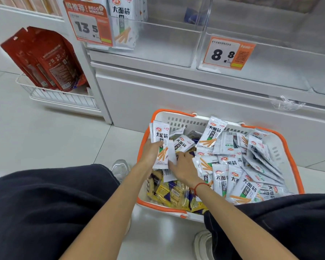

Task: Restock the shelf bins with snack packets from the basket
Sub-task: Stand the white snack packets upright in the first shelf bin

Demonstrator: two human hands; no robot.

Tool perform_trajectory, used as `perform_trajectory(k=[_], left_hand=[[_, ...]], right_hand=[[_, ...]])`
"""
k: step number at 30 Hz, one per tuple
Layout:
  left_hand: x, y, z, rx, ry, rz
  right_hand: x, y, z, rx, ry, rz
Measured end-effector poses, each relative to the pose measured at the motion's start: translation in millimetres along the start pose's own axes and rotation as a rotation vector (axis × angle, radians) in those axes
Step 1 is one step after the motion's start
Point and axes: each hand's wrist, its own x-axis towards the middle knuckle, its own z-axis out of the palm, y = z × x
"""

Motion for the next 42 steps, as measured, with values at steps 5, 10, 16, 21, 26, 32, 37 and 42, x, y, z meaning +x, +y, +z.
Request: perform_trajectory(k=[5,10,16,21,26,32,37,42], left_hand=[[0,-5,-12,-0.046,0.056,-0.04],[-9,3,-10,-0.032,0.033,-0.03],[-25,6,17,-0.184,-0.09,-0.087],[-33,9,33,-0.278,-0.102,-0.05],[-31,10,26,-0.399,-0.129,-0.02],[-26,13,26,-0.49,-0.194,-0.072],[-27,5,26,-0.414,-0.216,-0.128],[-24,-2,21,-0.394,-0.185,-0.205]], right_hand=[[3,-4,-7,0.156,0.033,0.021],[-12,-22,-53,0.515,0.307,0.005],[-39,-43,-86,0.379,0.175,-0.111],[-54,-47,-84,0.423,-0.067,-0.061],[-53,-37,-105,0.359,-0.158,-0.105],[-46,-23,-86,0.573,0.0,0.029],[-46,-22,-81,0.516,0.075,-0.015],[-36,-15,-105,0.469,-0.03,-0.03]])
